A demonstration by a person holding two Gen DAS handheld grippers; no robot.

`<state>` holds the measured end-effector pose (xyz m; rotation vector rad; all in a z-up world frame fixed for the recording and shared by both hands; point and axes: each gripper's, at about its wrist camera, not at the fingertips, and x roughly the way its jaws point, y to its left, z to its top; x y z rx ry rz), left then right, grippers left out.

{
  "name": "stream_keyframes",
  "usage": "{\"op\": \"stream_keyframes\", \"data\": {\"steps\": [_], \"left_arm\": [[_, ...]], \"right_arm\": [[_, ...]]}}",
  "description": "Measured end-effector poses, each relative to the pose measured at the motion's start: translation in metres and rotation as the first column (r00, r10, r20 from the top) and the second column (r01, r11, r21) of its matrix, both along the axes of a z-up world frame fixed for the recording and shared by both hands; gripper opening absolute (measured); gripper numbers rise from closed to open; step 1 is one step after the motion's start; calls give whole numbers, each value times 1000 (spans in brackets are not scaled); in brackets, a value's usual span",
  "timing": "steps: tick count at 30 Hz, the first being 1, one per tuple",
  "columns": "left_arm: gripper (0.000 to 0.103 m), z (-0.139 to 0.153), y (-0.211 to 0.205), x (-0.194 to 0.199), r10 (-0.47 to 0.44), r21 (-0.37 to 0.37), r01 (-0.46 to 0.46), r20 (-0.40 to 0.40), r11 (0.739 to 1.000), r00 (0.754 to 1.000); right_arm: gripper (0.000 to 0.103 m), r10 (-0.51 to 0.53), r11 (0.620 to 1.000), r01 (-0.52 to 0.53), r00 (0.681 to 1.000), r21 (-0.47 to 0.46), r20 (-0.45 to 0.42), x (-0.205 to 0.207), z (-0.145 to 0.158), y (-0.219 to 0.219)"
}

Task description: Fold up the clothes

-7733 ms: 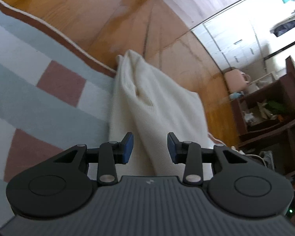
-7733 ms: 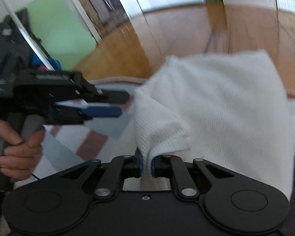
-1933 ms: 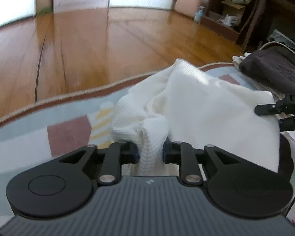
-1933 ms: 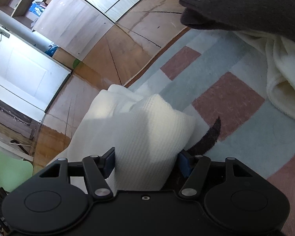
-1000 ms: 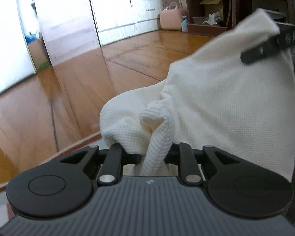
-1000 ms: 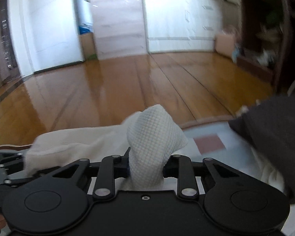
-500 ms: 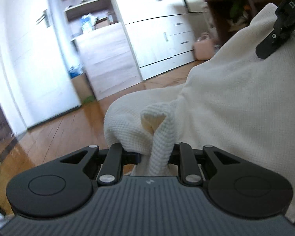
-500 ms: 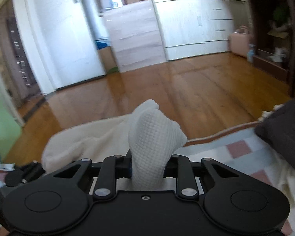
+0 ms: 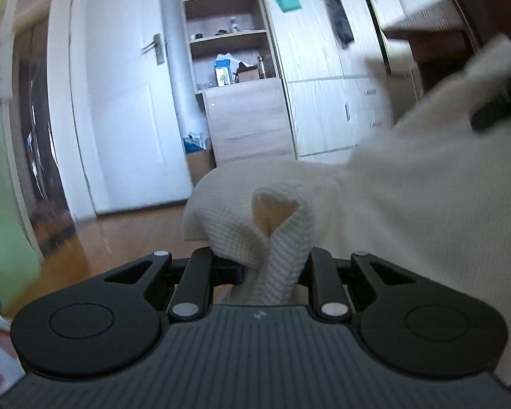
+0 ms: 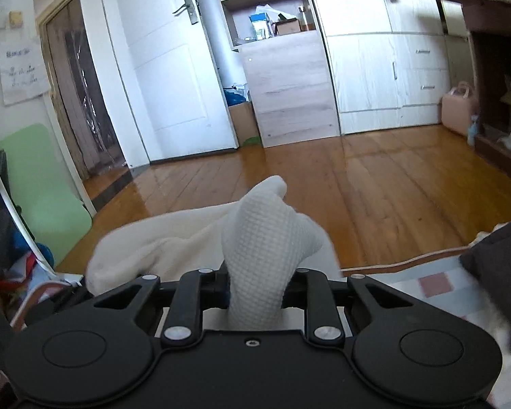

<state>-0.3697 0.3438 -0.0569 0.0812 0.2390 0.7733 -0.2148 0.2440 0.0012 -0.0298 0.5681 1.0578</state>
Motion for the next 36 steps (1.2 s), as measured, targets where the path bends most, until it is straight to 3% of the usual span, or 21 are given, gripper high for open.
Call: {"op": "stream_keyframes", "data": {"steps": [5,11,15,19,23,26,28,31,33,34,35,36], "left_arm": [[17,10,2,1,-36,-91,42,59,995,998],[17,-18,-4,34,-94,-200,104,55,974,994],[17,-39,-13,56,-124,-271,131,43,954,991],[17,-51,-12,87,-131,-287,128,7,949,991],[17,-36,-4,118,-145,-284,143,14,948,989],[17,-12,-2,176,-260,-293,257,29,921,965],[18,3,-1,218,-342,-301,337,38,892,939],[21,27,1,280,-460,-311,453,53,836,886],[36,25,-6,335,-518,-335,496,27,801,855],[54,16,-11,357,-530,-362,499,14,788,848],[67,2,-16,371,-531,-398,488,3,777,847],[68,-12,-22,385,-532,-433,477,-7,765,847]], "right_arm": [[25,48,998,-48,999,30,3,6,15,-19],[25,141,989,-143,989,39,31,15,36,-39],[25,183,982,-182,983,52,-12,40,38,-46],[24,214,975,-209,974,74,-74,72,28,-43],[24,251,961,-232,959,147,-130,113,33,-41],[24,254,943,-211,957,258,-144,157,51,-62],[24,203,937,-153,970,313,-134,190,63,-90],[24,48,941,-10,993,337,-104,234,69,-144],[24,-112,939,130,991,319,-74,256,56,-187],[24,-203,934,211,978,287,-55,266,44,-207],[25,-305,922,302,952,244,-26,274,29,-226],[25,-393,901,385,919,201,3,283,9,-242]]}}
